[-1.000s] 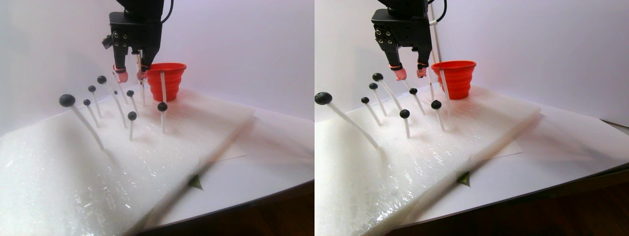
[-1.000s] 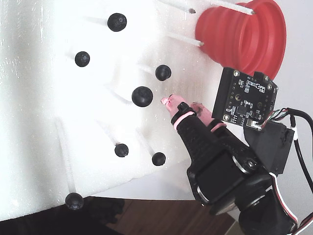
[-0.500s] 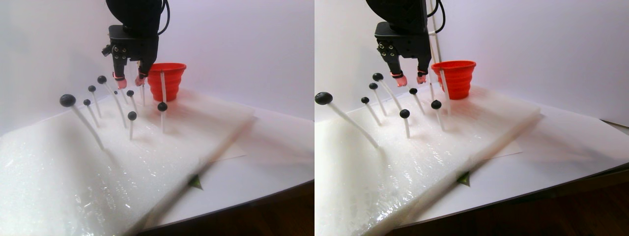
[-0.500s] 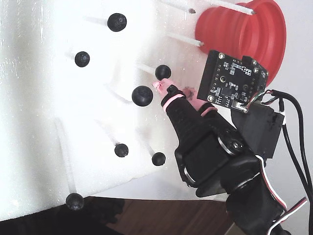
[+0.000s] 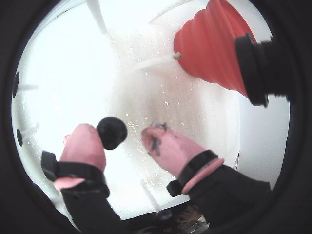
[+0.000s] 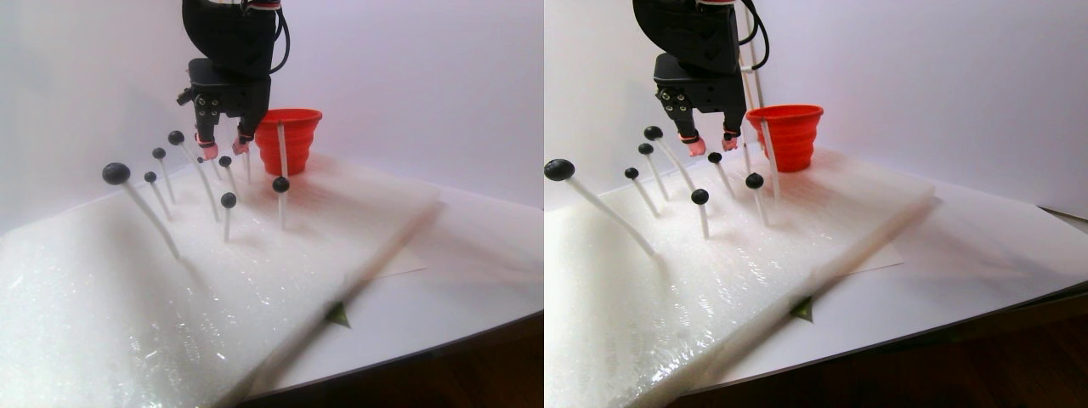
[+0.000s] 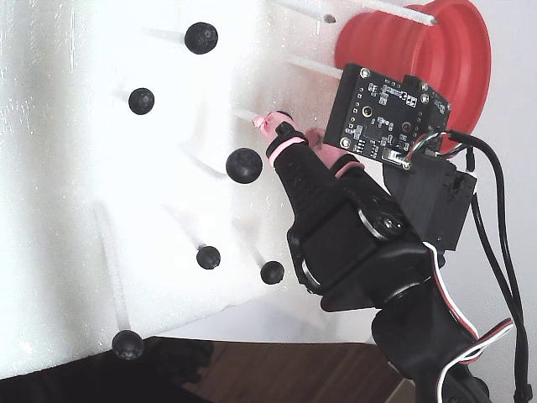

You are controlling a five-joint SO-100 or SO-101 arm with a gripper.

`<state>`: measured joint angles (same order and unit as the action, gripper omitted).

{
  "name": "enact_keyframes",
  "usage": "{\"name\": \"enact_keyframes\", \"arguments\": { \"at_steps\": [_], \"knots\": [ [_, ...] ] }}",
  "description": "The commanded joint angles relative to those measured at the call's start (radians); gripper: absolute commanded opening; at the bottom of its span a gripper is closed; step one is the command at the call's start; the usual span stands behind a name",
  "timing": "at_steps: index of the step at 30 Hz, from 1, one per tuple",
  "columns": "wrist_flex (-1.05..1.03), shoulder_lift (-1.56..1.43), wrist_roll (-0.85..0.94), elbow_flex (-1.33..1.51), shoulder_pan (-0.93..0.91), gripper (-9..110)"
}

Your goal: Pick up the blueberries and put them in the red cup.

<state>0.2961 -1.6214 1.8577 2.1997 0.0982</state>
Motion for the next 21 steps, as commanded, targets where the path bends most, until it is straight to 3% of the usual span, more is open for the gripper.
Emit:
{"name": "enact_keyframes", "arguments": {
  "at_steps": [1, 21],
  "knots": [
    [0.029, -0.009, 0.003, -0.066, 0.018, 18],
    [0.104, 0.089, 0.003, -0.097, 0.037, 18]
  ]
}}
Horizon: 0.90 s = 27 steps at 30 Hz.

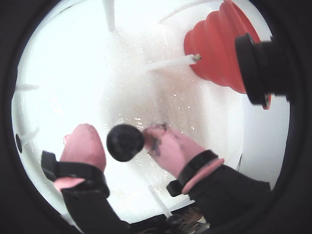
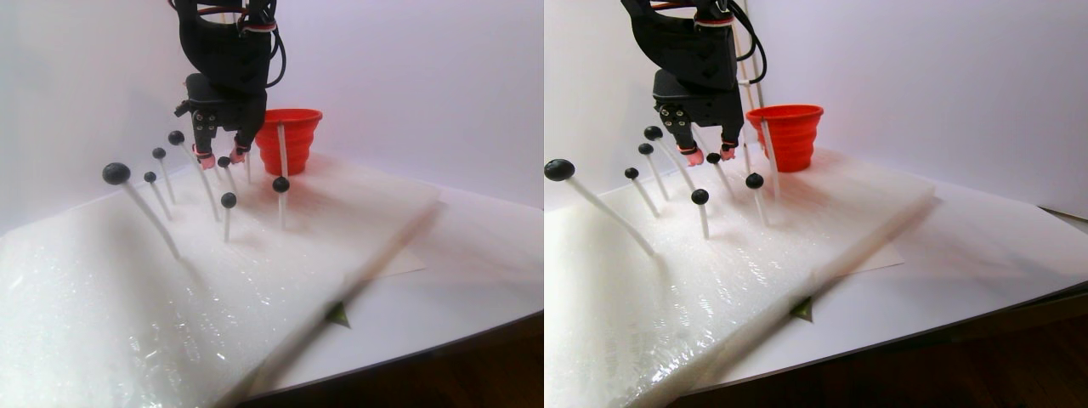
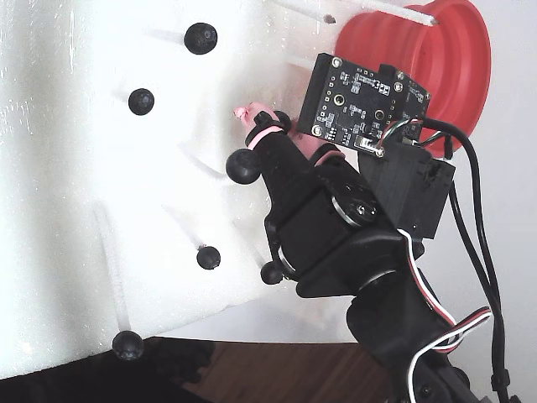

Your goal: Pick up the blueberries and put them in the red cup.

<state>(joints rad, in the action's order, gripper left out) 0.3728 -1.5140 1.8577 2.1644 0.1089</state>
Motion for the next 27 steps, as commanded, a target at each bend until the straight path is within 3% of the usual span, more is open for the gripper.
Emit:
{"name": "enact_keyframes", "arguments": {
  "at_steps": [1, 27],
  "knots": [
    [0.037, -0.011, 0.005, -0.063, 0.026, 18],
    [0.029, -0.064, 0.008, -0.032, 0.023, 12]
  ]
}}
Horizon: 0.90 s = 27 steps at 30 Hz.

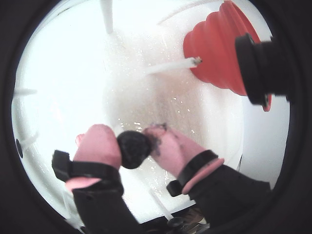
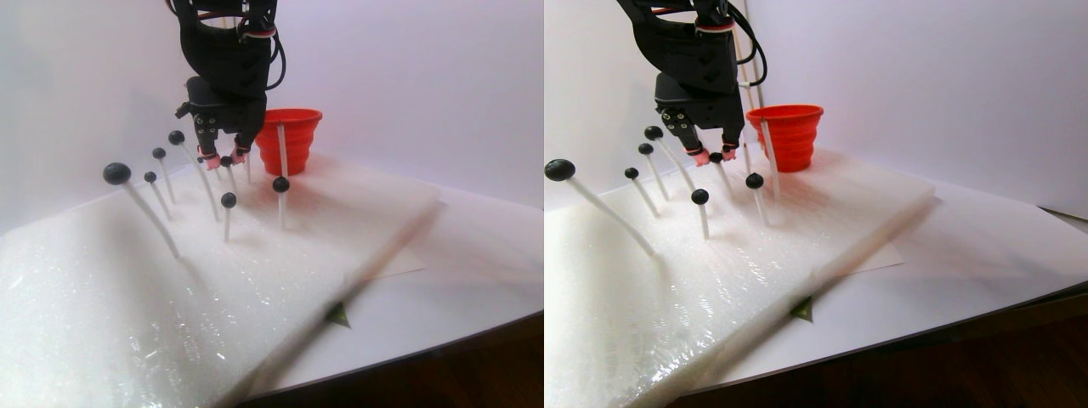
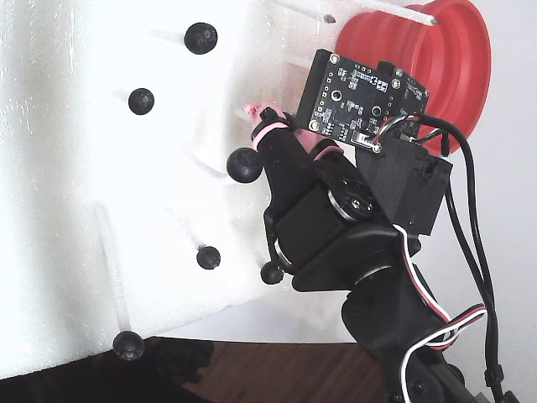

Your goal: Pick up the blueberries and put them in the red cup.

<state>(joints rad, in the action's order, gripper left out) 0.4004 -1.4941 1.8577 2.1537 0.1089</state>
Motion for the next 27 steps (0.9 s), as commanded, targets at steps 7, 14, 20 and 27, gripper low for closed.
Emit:
{"name": "enact_keyframes", "arguments": {
  "at_steps": [7, 14, 20, 27],
  "knots": [
    [-0.055, -0.173, -0.002, -0.008, 0.023, 11],
    [-0.104, -0.253, -0.008, 0.012, 0.018, 11],
    [-0.140, -0.313, -0.008, 0.037, 0.008, 11],
    [-0.186, -0.399, -0.006, 0.080, -0.005, 11]
  ]
}}
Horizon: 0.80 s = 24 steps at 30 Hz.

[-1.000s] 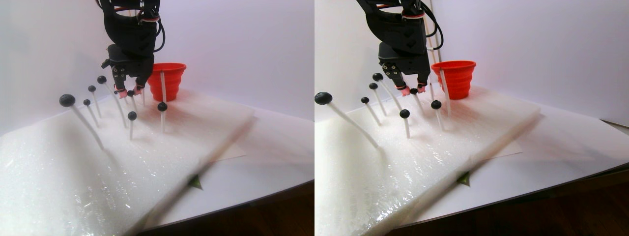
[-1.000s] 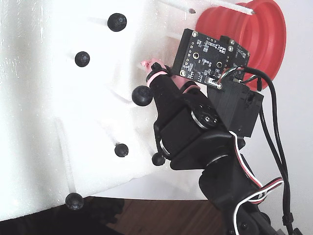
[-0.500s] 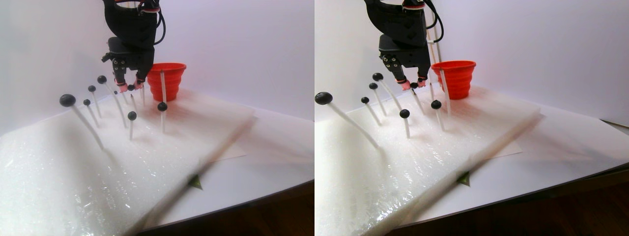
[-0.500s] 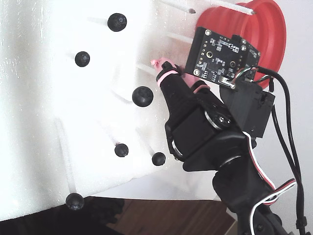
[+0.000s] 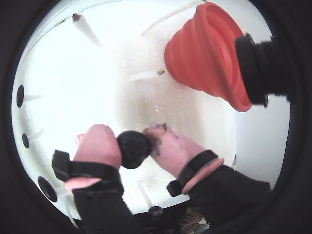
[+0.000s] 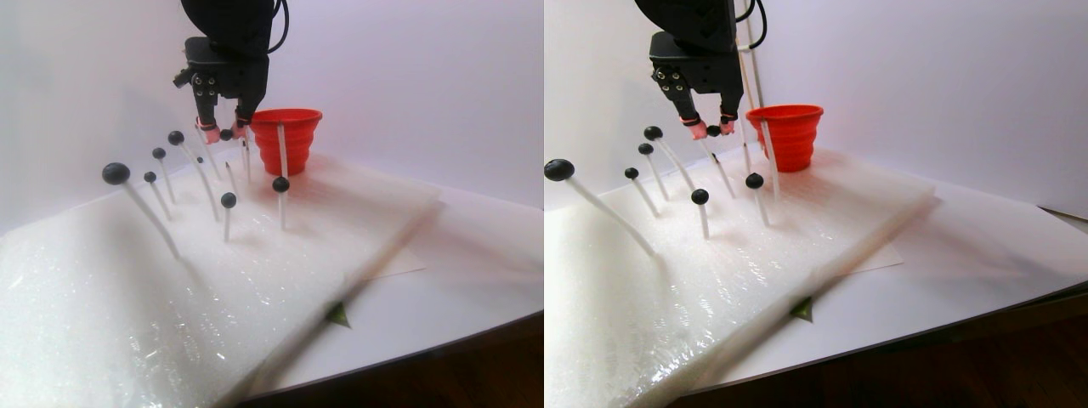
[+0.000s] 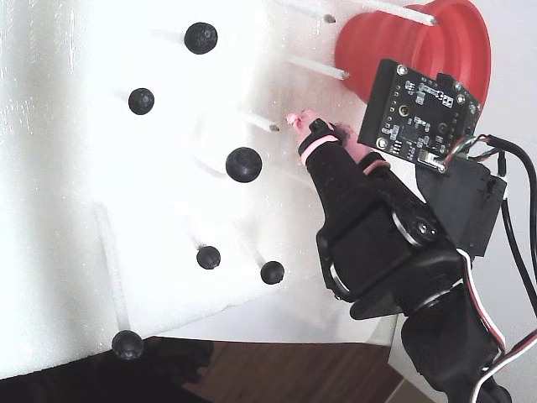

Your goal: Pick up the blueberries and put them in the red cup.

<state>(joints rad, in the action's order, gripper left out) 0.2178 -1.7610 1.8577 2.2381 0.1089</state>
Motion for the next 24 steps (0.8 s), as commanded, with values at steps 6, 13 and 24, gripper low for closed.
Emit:
{"name": "enact_keyframes", "arguments": {
  "at_steps": [6, 13, 24],
  "knots": [
    [-0.046, -0.195, -0.005, 0.006, -0.025, 11],
    [-0.094, -0.261, -0.009, 0.011, -0.052, 11],
    [-0.126, -0.339, -0.006, 0.012, -0.091, 12]
  ]
}}
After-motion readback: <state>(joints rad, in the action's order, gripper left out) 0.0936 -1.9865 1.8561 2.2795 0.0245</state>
